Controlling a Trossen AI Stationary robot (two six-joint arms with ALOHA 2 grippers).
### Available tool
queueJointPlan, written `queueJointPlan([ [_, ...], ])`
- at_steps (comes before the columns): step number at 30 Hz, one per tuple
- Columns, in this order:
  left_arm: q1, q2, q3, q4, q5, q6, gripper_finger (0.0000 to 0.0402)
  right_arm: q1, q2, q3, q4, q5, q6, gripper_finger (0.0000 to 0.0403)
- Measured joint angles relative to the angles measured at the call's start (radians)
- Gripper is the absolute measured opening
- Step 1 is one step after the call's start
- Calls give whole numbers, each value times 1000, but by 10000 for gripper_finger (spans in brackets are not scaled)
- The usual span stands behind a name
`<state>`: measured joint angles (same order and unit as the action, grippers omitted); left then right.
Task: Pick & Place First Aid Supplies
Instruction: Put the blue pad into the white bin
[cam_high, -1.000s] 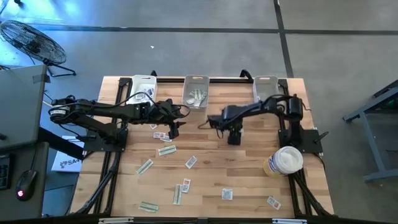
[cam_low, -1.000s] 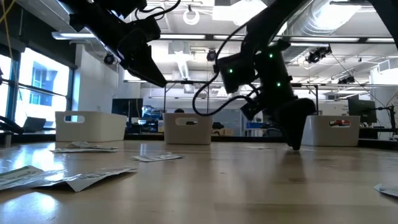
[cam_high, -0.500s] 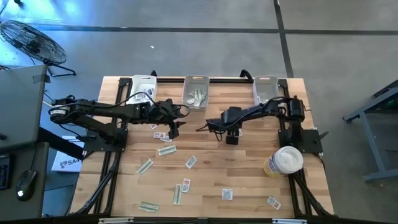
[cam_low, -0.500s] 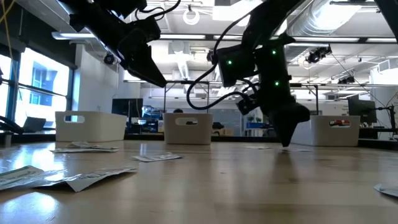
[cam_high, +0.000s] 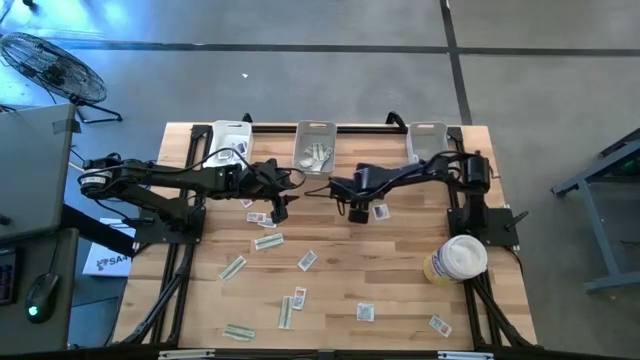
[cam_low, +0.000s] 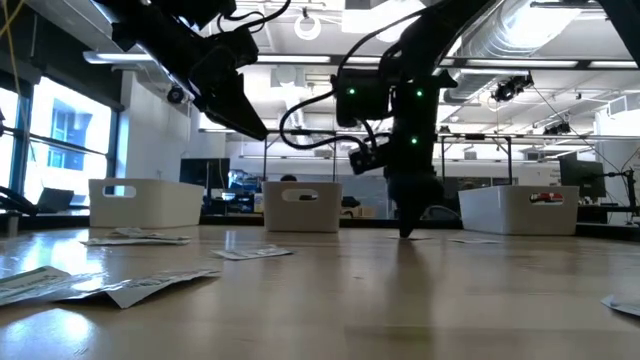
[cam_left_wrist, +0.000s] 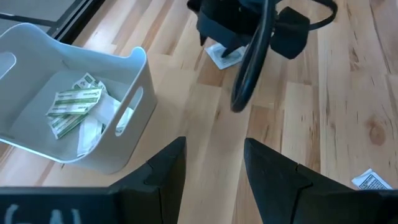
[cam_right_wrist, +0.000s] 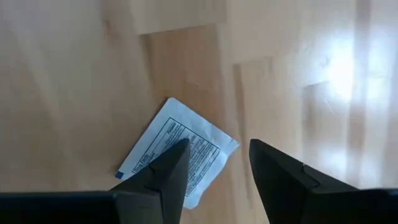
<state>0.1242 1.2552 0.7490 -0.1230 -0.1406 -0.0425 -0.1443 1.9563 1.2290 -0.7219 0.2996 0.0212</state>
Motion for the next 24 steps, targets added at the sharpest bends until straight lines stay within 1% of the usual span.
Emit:
queueJointPlan([
  [4,0,0,0,-2,1,0,159,43,-6,-24,37,-53,44,165],
  [10,0,0,0,0,1,0,159,144,-1,-3,103,-155,125,165],
  [12,0,0,0,0,1,0,159,173,3,21,93,-175,155,165],
  [15,-1,0,0,10,0,-12,159,208,5,58,46,-178,209,165],
  [17,-11,-1,0,11,-4,-39,159,222,3,84,10,-173,272,165],
  [20,-57,-1,-4,19,-50,-54,159,236,2,106,-73,-172,404,165],
  [22,-103,-1,-26,59,-70,-64,159,243,2,107,-121,-189,506,165],
  [24,-151,-1,-64,138,-73,-67,159,245,2,107,-156,-229,627,165],
])
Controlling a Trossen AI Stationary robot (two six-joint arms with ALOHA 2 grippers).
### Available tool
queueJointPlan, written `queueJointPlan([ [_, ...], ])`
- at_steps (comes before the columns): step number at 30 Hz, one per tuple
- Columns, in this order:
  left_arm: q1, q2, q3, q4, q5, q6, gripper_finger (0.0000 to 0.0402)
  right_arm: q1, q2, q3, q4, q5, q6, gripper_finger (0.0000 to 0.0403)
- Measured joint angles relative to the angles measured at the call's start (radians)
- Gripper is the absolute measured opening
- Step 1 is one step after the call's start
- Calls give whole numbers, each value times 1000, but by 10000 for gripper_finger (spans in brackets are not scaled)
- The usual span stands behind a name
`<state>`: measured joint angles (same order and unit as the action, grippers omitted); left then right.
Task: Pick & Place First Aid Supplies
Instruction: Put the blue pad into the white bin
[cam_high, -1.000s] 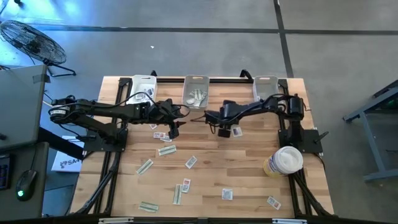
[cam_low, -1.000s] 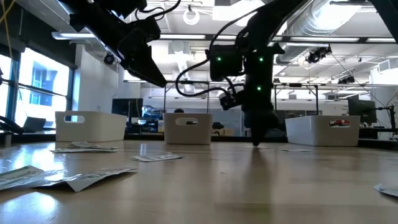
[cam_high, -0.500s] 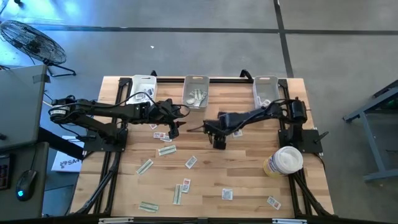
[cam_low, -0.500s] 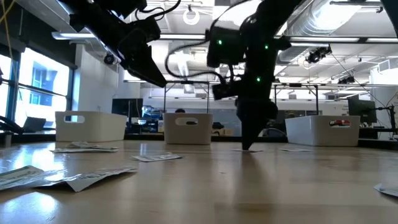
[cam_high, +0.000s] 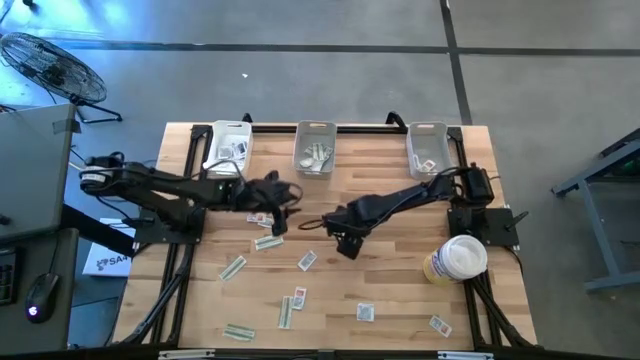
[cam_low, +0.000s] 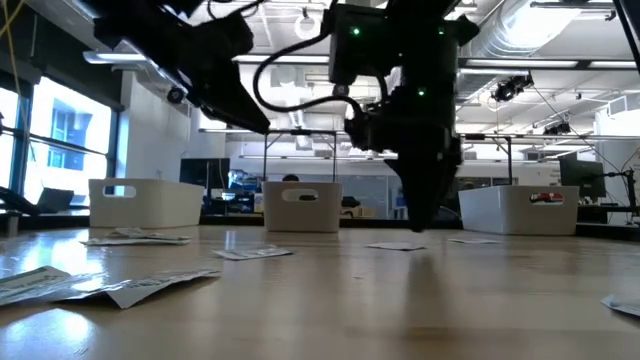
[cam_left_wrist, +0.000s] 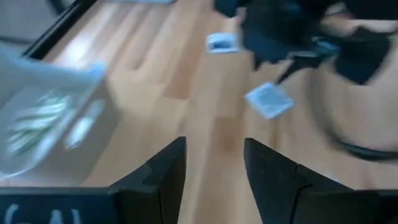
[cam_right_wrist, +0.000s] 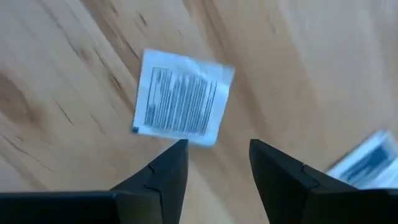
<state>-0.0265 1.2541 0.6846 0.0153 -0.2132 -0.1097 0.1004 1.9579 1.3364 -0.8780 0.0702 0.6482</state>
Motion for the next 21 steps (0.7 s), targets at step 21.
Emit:
queueJointPlan([
  [21,-85,0,-143,222,-12,-3,159,-28,-2,-25,57,-86,350,91],
])
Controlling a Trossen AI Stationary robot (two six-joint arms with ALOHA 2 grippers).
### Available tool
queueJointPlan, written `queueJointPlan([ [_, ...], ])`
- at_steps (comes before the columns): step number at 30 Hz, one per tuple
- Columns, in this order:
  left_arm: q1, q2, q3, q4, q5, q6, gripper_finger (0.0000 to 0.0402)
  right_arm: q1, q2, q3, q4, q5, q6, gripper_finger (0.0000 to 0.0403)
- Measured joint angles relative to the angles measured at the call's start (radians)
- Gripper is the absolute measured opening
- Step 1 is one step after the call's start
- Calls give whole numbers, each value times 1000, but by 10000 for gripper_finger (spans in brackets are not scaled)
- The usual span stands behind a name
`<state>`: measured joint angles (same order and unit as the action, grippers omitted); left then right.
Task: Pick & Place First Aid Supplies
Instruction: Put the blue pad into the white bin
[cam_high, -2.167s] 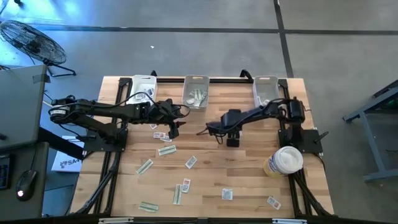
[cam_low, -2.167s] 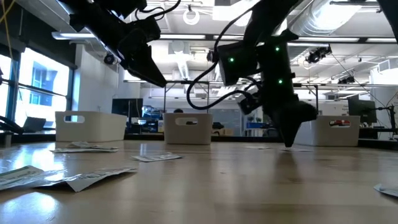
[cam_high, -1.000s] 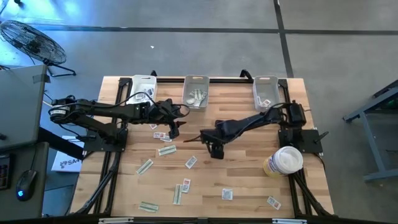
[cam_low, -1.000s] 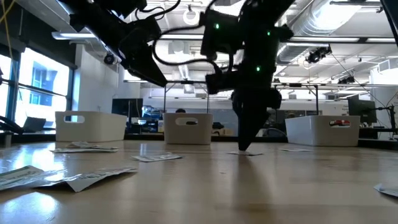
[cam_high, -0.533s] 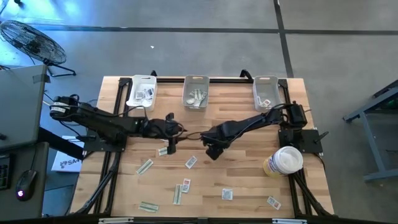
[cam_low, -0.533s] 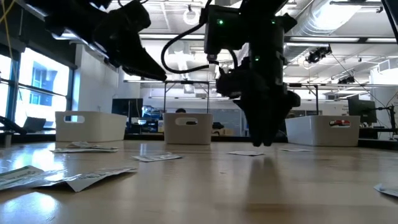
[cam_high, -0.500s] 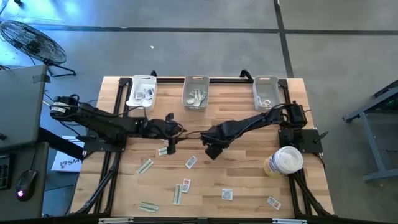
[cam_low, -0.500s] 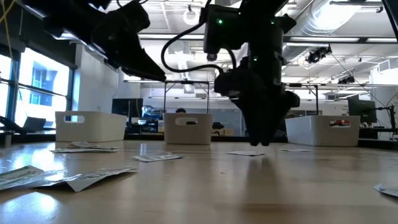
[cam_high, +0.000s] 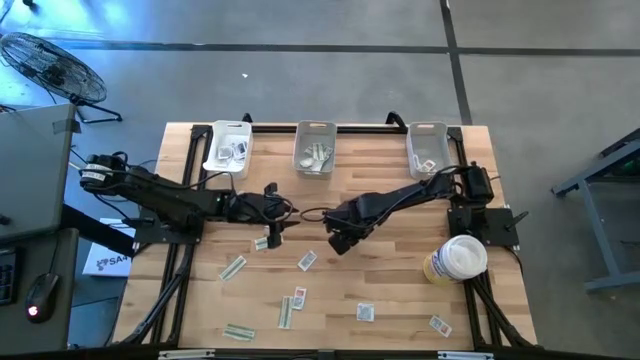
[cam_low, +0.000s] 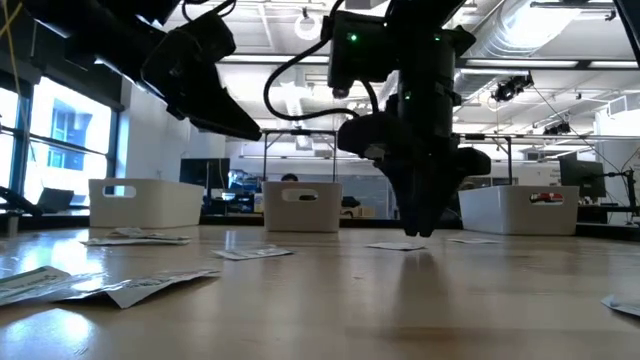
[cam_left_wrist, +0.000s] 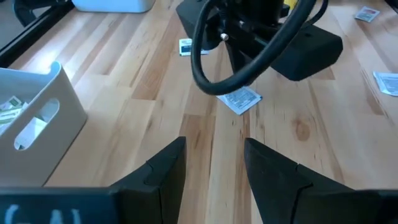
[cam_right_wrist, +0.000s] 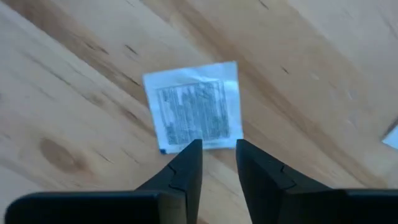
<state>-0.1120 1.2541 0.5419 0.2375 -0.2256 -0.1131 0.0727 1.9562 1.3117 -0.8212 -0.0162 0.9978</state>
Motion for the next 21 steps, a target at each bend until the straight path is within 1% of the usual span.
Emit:
queueJointPlan([
  [3,0,0,0,0,4,0,159,0,12,0,-27,2,1,88],
  [9,0,0,0,0,7,2,159,-2,35,-1,-8,7,-2,87],
  [21,0,0,0,0,6,3,159,-3,44,1,8,-25,13,87],
])
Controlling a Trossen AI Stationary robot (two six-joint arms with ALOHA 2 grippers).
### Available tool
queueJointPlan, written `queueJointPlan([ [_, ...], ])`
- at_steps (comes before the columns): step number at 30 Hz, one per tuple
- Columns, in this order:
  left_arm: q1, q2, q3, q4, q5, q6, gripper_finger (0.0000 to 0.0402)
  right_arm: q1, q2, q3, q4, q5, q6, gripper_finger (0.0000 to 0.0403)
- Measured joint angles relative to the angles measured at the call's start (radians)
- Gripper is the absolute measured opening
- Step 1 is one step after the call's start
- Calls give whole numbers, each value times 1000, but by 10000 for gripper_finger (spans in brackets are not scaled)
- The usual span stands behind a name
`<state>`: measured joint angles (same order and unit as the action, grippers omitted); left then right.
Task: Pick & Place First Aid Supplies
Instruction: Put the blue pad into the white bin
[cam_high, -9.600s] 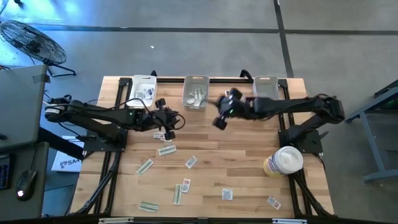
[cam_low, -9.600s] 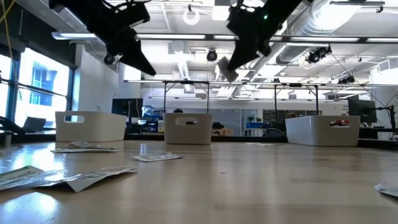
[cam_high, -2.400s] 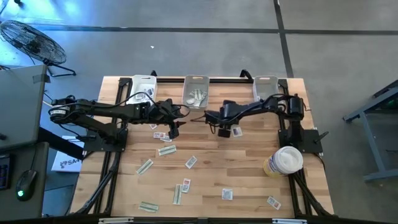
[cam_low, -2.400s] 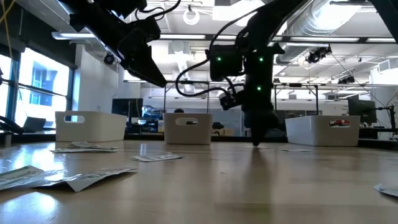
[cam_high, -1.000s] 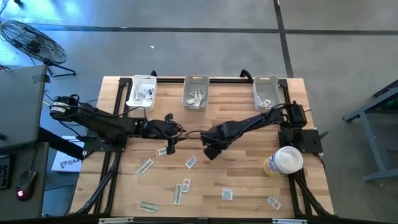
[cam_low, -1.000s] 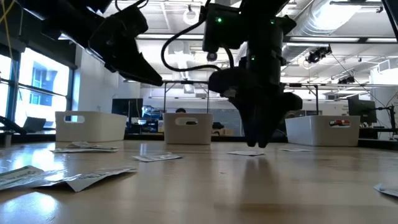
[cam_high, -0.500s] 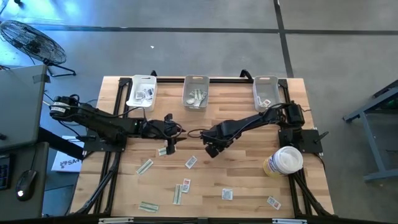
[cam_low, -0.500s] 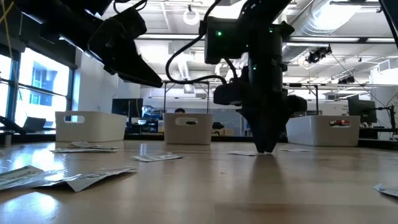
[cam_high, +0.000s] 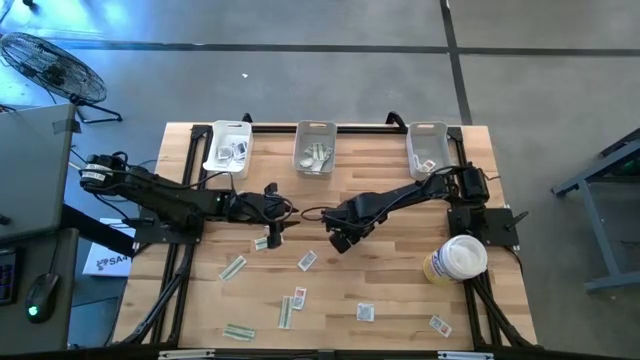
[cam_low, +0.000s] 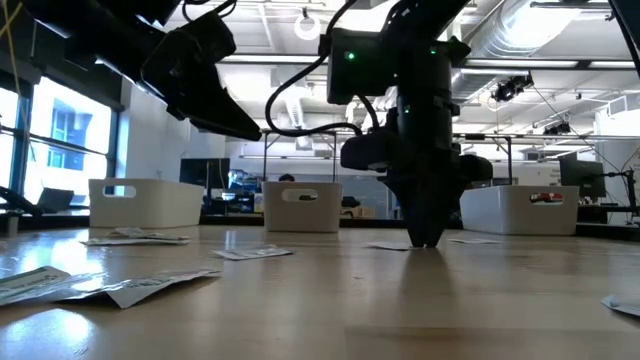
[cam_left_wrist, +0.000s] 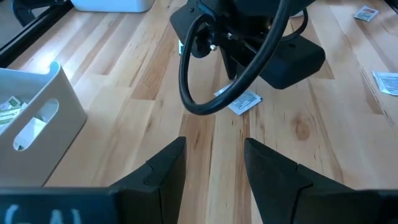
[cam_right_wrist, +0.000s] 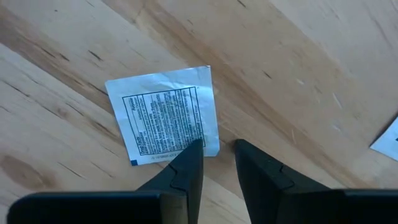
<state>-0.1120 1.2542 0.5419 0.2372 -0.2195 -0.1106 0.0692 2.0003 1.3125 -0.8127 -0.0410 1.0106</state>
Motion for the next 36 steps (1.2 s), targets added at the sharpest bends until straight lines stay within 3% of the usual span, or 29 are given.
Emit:
queueJointPlan([
  [36,0,1,0,-1,1,-2,159,9,-17,13,-37,2,12,87],
])
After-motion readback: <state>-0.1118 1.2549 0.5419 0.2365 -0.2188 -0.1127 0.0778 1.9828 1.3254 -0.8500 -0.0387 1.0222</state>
